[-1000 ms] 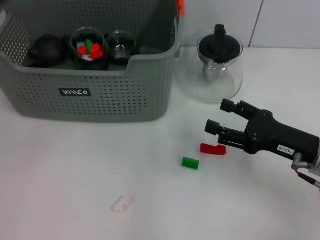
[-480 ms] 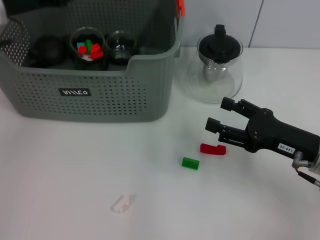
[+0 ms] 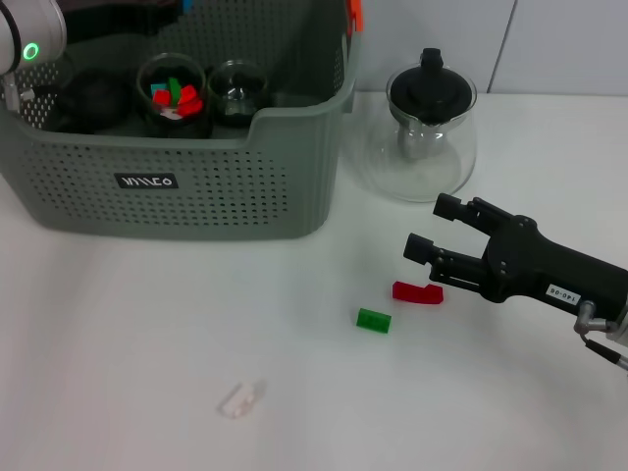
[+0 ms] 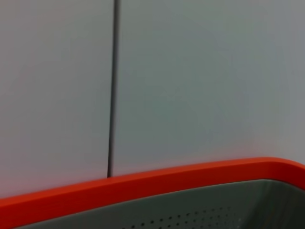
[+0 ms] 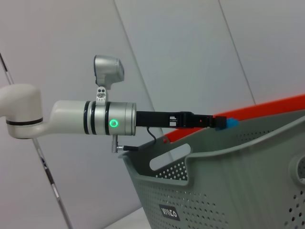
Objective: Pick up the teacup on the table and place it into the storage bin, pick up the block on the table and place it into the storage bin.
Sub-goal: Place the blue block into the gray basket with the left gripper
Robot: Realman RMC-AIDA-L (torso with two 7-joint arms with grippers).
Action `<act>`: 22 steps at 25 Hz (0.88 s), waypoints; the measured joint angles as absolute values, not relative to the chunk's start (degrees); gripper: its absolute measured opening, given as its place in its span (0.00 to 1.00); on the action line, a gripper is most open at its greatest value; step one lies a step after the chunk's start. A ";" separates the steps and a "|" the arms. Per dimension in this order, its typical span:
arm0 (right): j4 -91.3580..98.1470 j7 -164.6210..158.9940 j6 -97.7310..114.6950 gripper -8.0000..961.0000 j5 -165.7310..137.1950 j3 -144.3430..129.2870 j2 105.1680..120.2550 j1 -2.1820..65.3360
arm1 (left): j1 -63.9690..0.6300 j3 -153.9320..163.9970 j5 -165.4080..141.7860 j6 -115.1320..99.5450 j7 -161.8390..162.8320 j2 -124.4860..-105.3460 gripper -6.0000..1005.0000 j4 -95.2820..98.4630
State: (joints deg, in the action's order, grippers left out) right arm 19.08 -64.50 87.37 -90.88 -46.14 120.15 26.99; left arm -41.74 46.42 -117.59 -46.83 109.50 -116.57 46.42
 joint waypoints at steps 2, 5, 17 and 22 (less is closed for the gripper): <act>19.07 -64.32 87.53 0.98 -90.90 -46.22 120.15 26.98 | -41.86 46.49 -117.97 -46.62 110.88 -116.44 0.42 46.38; 19.07 -64.07 88.13 0.98 -91.00 -46.47 120.15 26.98 | -41.89 46.53 -118.70 -46.86 112.62 -116.13 0.42 46.39; 19.07 -58.15 100.42 0.98 -91.48 -47.19 119.78 25.74 | -42.53 46.51 -121.14 -46.51 115.31 -116.20 0.55 46.65; 19.13 -58.02 99.99 0.98 -92.38 -47.53 119.81 25.36 | -40.92 45.57 -118.33 -47.15 114.95 -117.40 0.65 50.09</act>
State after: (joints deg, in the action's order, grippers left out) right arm 19.13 -58.02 99.99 -92.38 -47.53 119.81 25.36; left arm -40.92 45.57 -118.33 -47.15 114.95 -117.40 50.09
